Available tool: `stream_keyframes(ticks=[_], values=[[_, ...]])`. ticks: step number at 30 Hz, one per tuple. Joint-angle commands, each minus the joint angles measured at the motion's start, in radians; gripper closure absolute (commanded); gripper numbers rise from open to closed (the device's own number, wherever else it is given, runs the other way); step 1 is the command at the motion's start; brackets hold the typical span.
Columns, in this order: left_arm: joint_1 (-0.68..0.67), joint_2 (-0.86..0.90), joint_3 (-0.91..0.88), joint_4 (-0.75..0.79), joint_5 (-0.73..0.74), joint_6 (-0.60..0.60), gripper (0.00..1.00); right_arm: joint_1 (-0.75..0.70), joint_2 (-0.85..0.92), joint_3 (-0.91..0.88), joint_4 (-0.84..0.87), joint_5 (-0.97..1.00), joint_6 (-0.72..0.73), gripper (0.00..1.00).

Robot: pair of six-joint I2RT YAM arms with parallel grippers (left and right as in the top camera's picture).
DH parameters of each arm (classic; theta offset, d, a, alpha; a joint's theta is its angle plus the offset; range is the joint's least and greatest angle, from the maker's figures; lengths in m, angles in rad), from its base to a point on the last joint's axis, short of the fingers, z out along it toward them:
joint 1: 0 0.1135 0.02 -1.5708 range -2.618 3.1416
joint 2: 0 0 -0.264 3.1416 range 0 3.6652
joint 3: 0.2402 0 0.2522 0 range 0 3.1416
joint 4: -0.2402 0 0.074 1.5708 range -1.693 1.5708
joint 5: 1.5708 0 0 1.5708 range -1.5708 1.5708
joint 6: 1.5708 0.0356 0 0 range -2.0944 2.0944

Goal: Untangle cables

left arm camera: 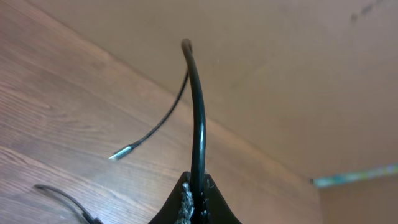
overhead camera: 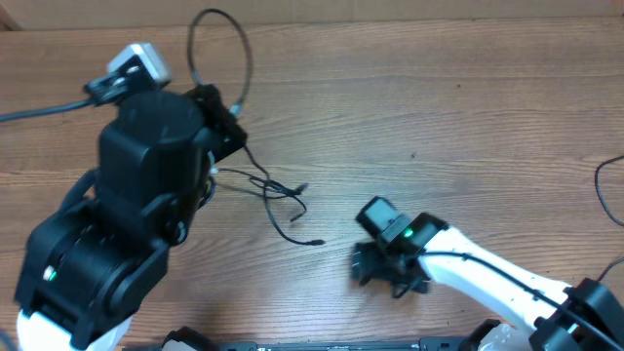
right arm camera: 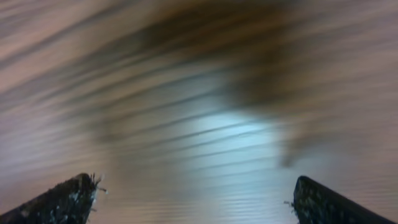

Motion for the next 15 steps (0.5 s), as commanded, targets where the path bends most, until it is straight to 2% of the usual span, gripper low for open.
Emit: stream_keyframes(ticks=[1, 4, 6, 9, 11, 15], values=[[0.005, -0.024, 0.012, 0.004, -0.087, -0.034, 0.96, -0.092, -0.066, 0.011, -0.048, 0.204, 0.127, 0.00], [0.005, -0.023, 0.012, -0.005, -0.121, -0.092, 0.96, -0.149, -0.129, 0.011, -0.016, 0.051, 0.039, 0.00], [0.005, -0.022, 0.011, -0.027, -0.164, -0.189, 0.96, -0.159, -0.173, 0.011, 0.050, -0.119, 0.002, 0.00], [0.005, -0.022, 0.011, -0.079, -0.232, -0.454, 0.96, -0.141, -0.217, 0.011, 0.233, -0.432, -0.058, 0.00], [0.005, -0.022, 0.011, -0.084, -0.253, -0.567, 0.96, -0.111, -0.222, 0.011, 0.373, -0.581, -0.060, 0.00], [0.005, -0.019, 0.011, -0.065, -0.281, -0.747, 0.96, -0.028, -0.218, 0.011, 0.492, -0.596, 0.042, 0.00]])
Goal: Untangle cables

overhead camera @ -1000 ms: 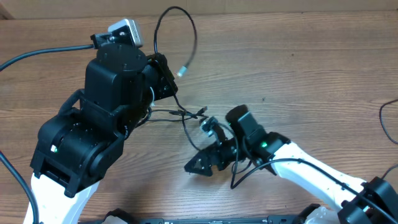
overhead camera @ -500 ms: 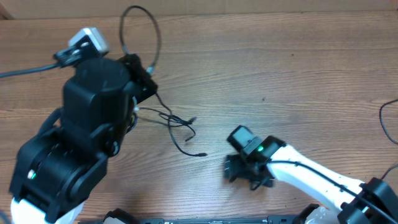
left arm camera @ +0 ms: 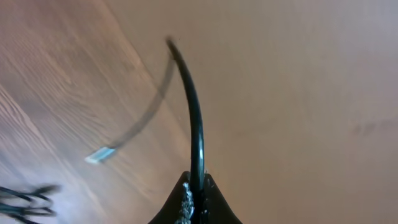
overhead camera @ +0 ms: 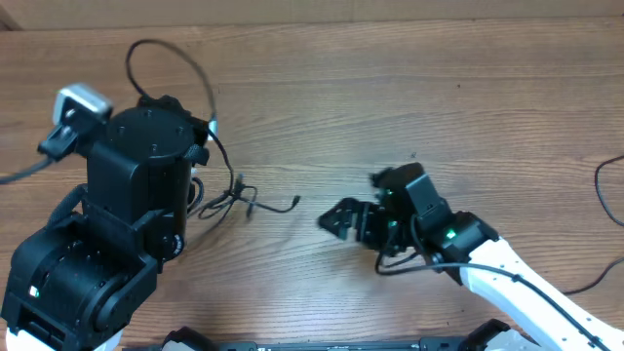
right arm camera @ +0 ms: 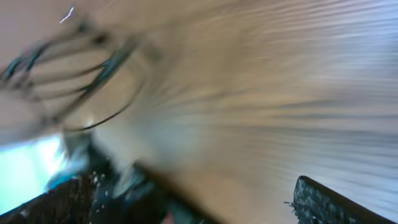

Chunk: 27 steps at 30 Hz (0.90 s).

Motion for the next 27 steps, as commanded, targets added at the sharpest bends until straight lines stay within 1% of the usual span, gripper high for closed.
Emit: stream_keyframes(ticks=[1, 3, 9, 14, 19, 20, 25, 27], values=[[0.005, 0.002, 0.011, 0.027, -0.085, -0.247, 0.96, 0.073, -0.009, 0.008, 0.019, -0.106, 0.105, 0.00], [0.005, 0.005, 0.011, 0.062, -0.096, -0.251, 0.96, 0.124, -0.009, 0.008, 0.032, -0.041, 0.178, 0.00], [0.005, 0.020, 0.011, 0.144, -0.097, -0.252, 0.96, 0.298, -0.009, 0.008, 0.178, 0.142, 0.168, 0.00], [0.005, 0.023, 0.011, 0.146, -0.091, -0.252, 0.96, 0.418, -0.004, 0.008, 0.227, 0.486, 0.166, 0.00], [0.004, 0.023, 0.011, 0.147, -0.059, -0.252, 0.96, 0.488, 0.057, 0.008, 0.365, 0.702, 0.161, 0.00], [0.004, 0.023, 0.011, 0.147, -0.052, -0.252, 0.96, 0.494, 0.075, 0.008, 0.407, 0.714, 0.132, 0.00], [0.004, 0.023, 0.011, 0.147, -0.029, -0.252, 0.96, 0.514, 0.195, 0.008, 0.680, 0.700, -0.105, 0.00], [0.004, 0.023, 0.011, 0.147, -0.029, -0.252, 0.96, 0.515, 0.230, 0.008, 0.754, 0.700, -0.148, 0.00]])
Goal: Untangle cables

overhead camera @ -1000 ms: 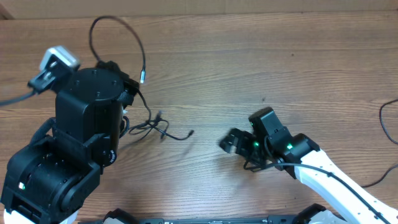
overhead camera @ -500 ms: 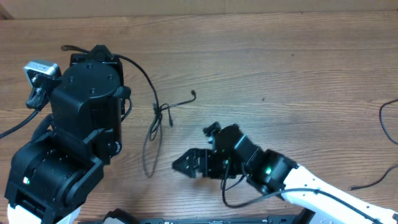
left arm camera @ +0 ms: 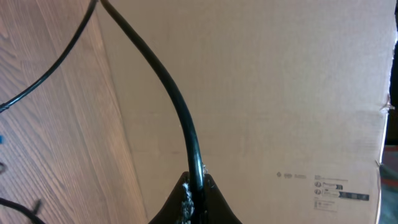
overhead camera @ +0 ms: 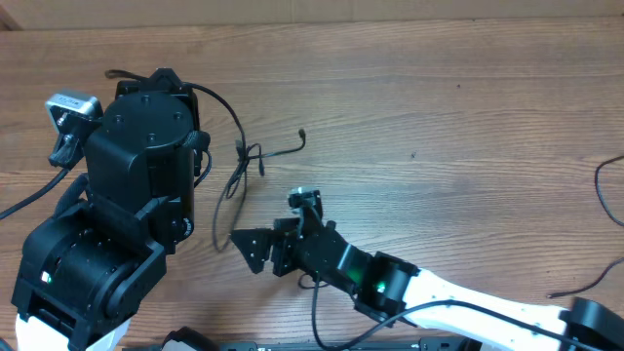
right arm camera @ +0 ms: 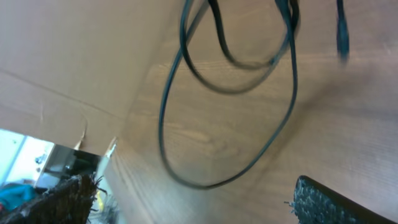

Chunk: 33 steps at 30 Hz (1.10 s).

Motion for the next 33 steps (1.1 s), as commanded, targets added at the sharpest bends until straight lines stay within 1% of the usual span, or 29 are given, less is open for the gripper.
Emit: stream_keyframes(ticks=[1, 5, 8, 11, 13, 15, 17, 19, 21, 23, 25, 28, 31, 33], values=[[0.003, 0.000, 0.011, 0.005, 0.005, -0.014, 0.96, 0.011, 0.048, 0.006, 0.067, 0.046, -0.130, 0.00], [0.003, 0.000, 0.011, 0.023, 0.036, -0.014, 0.96, 0.011, 0.067, 0.006, 0.149, 0.051, -0.122, 0.00], [0.003, 0.000, 0.011, 0.051, 0.066, -0.014, 0.96, 0.011, 0.067, 0.006, 0.175, 0.054, -0.115, 0.00], [0.003, 0.001, 0.011, 0.081, 0.096, -0.014, 0.96, 0.013, 0.067, 0.006, 0.172, 0.042, -0.036, 0.00], [0.004, 0.005, 0.011, 0.110, 0.097, -0.017, 0.96, 0.024, 0.067, 0.006, 0.164, 0.026, -0.018, 0.00], [0.004, 0.016, 0.011, 0.135, 0.050, -0.058, 0.96, 0.038, 0.067, 0.006, 0.158, 0.024, -0.018, 0.00], [0.004, 0.034, 0.011, 0.134, -0.037, -0.117, 0.96, 0.050, 0.067, 0.006, 0.149, 0.032, -0.022, 0.00], [0.004, 0.050, 0.011, 0.131, -0.090, -0.127, 0.96, 0.050, 0.067, 0.006, 0.141, 0.049, -0.021, 0.00], [0.003, 0.062, 0.011, 0.123, -0.080, -0.127, 0.96, 0.050, 0.067, 0.006, 0.134, 0.089, -0.022, 0.00], [0.000, 0.071, 0.011, 0.111, -0.044, -0.128, 0.96, 0.050, 0.067, 0.006, 0.134, 0.142, -0.043, 0.00], [-0.007, 0.074, 0.011, 0.101, -0.021, -0.146, 0.96, 0.050, 0.067, 0.006, 0.132, 0.196, -0.103, 0.00], [-0.035, 0.074, 0.011, 0.105, -0.023, -0.179, 0.96, 0.050, 0.068, 0.006, 0.096, 0.256, -0.165, 0.00], [-0.061, 0.075, 0.011, 0.122, -0.023, -0.190, 0.96, 0.050, 0.074, 0.006, 0.063, 0.257, -0.168, 0.00], [-0.075, 0.079, 0.011, 0.136, -0.026, -0.190, 0.96, 0.050, 0.081, 0.006, 0.075, 0.223, -0.168, 0.00]])
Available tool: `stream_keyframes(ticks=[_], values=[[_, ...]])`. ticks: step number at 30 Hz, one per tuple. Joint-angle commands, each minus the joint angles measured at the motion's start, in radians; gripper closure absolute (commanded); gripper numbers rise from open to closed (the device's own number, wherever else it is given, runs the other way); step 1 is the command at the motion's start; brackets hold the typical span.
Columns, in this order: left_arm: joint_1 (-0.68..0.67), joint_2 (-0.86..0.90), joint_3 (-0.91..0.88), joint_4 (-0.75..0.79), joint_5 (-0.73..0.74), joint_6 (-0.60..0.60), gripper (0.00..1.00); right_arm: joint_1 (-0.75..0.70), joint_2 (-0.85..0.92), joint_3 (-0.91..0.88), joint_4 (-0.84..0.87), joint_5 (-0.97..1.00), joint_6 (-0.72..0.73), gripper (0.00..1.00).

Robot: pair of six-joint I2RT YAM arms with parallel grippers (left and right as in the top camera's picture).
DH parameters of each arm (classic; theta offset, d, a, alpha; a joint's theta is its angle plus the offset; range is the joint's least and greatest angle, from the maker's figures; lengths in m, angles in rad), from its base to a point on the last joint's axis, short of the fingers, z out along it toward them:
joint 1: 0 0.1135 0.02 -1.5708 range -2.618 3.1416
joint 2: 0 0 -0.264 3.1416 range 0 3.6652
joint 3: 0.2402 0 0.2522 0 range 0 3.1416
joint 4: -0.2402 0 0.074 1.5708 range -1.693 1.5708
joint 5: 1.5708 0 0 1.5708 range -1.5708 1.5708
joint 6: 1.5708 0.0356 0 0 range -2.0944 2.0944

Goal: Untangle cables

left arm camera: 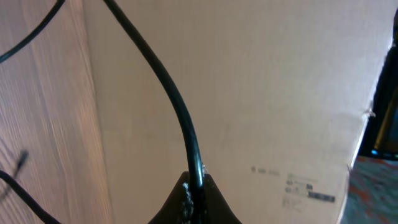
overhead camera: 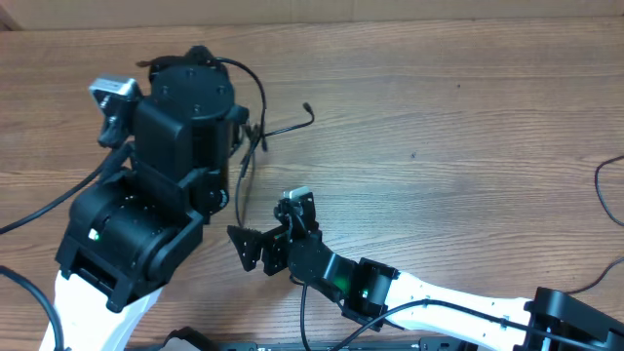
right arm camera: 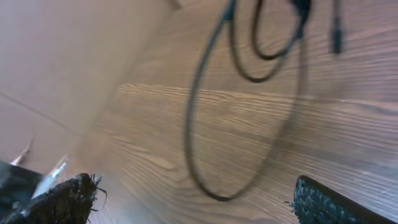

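A thin black cable (overhead camera: pixel 255 97) runs from the top of my left arm down to a small knot (overhead camera: pixel 257 138). Its free plug end (overhead camera: pixel 307 109) points right, and a loop (overhead camera: pixel 238 180) hangs toward the front. My left gripper (left arm camera: pixel 196 186) is shut on the cable (left arm camera: pixel 180 118), which rises from its tips. My right gripper (overhead camera: pixel 252 252) lies just in front of the loop, open with nothing between its fingers. In the right wrist view the right gripper (right arm camera: pixel 193 196) faces the blurred loop (right arm camera: pixel 249 124).
A cardboard wall (left arm camera: pixel 280 93) stands beyond the table's far edge. Another black cable (overhead camera: pixel 604 190) curls at the right edge. The left arm's own lead (overhead camera: pixel 29 219) trails off to the left. Bare wooden table (overhead camera: pixel 468 127) lies to the right.
My left arm has shifted right with the cable still gripped, and the knot and plug end have moved slightly right with it. My right gripper stays open just in front of the loop.
My left gripper held the cable above the tangle at the table's middle, with my right gripper open at the front right. The tangle then lay further left, my right gripper nearer. Later the tangle was by the left arm, my right gripper before its loop, as now.
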Motion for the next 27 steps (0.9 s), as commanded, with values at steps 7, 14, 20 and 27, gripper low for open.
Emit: stream_keyframes(ticks=[7, 14, 20, 27], values=[[-0.026, 0.001, 0.011, 0.021, -0.013, -0.048, 0.96, 0.000, 0.016, 0.006, 0.092, -0.077, -0.034, 0.00], [-0.064, 0.002, 0.011, 0.032, -0.013, -0.055, 0.96, 0.001, 0.070, 0.006, 0.085, -0.049, -0.034, 0.22], [-0.080, 0.002, 0.011, 0.039, -0.055, -0.013, 0.96, -0.001, 0.089, 0.006, 0.048, -0.055, -0.035, 0.94], [-0.080, -0.023, 0.012, 0.039, -0.291, 0.121, 0.96, -0.037, -0.008, 0.006, -0.220, -0.045, -0.030, 0.96]])
